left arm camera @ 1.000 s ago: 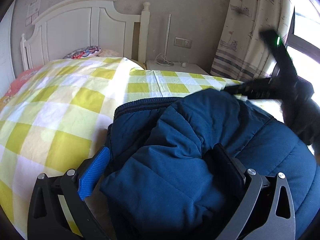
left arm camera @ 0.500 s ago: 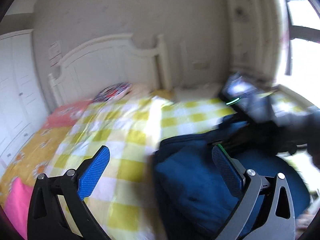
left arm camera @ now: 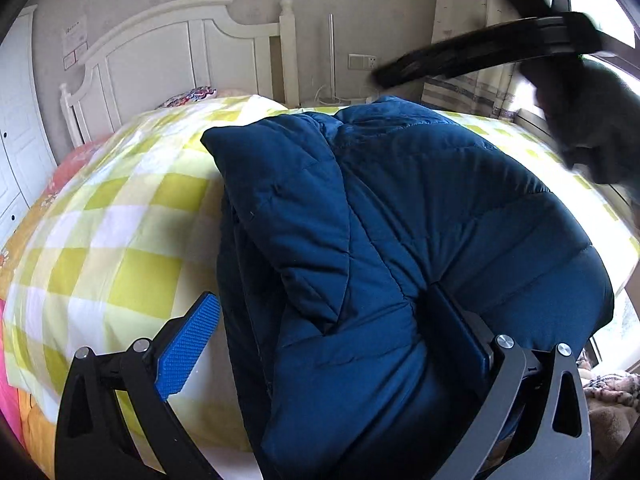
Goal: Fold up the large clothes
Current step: 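Release the jacket with the right gripper and press the fold flat, then grasp the folded jacket bundle with both grippers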
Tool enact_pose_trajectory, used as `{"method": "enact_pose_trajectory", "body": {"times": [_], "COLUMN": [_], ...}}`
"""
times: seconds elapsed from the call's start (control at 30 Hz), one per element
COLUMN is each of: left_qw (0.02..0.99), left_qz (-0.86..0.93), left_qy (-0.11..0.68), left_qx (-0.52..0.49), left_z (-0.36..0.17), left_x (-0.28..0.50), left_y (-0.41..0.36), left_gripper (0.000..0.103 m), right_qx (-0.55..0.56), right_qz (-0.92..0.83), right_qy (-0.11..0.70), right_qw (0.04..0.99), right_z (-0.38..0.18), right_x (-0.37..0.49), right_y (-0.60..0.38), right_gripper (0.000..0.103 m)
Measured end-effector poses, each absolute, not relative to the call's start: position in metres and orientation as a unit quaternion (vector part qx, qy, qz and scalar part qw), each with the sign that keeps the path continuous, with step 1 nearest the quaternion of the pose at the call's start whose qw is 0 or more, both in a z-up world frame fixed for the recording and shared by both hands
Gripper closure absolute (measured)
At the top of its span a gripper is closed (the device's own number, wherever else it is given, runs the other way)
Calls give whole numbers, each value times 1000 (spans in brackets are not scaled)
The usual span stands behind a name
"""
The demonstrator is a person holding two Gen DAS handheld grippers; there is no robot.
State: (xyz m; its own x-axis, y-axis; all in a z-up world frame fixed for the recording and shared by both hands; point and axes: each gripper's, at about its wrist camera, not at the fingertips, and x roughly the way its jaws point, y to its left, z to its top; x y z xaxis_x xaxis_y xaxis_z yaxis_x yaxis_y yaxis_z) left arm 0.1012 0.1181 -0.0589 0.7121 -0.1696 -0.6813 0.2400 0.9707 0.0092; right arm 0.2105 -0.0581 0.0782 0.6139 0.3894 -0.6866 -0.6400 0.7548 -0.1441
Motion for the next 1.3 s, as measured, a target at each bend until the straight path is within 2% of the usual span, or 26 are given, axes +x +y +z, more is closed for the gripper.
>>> {"method": "enact_pose_trajectory", "body": {"times": [0.1, 0.17, 0.23, 0.27, 0.4, 0.53, 0.67, 0.7, 1.07, 1.17, 1.3], "left_qw": [925, 926, 926, 927, 930, 931, 933, 932, 936, 928, 954], "left_qz": [-115, -115, -111, -108, -91, -93, -94, -94, -87, -90, -85], "left_qy": [361, 359, 360, 359, 353, 351, 347, 349, 340, 356, 275], "left_qx": [34, 25, 25, 27, 44, 37, 29, 30, 33, 61, 88], "left_z": [-62, -65, -66, -66, -64, -62, -63, -64, -63, -32, 36], "left_x": [100, 99, 97, 96, 91, 88, 90, 88, 85, 87, 94], "left_y": [120, 124, 125, 125, 119, 119, 119, 120, 120, 114, 106], "left_gripper": [4, 4, 4, 4, 4, 4, 4, 4, 4, 4, 4], "right_qx": [-189, -203, -150, -115, -149, -156, -160, -156, -146, -137, -134], "right_qz": [295, 288, 296, 297, 286, 290, 277, 276, 282, 286, 288], "right_qy": [320, 374, 365, 367, 351, 302, 344, 334, 333, 335, 335], "right_qw": [880, 858, 870, 874, 879, 895, 883, 888, 888, 887, 887], "right_z": [68, 25, 5, 3, 28, 51, 5, 0, 0, -4, -3], "right_x": [175, 176, 176, 176, 146, 98, 88, 86, 87, 90, 89], "right_y": [-76, -76, -89, -98, -98, -110, -106, -106, -107, -110, -108], "right_gripper": [24, 25, 24, 24, 25, 23, 19, 19, 18, 18, 18]}}
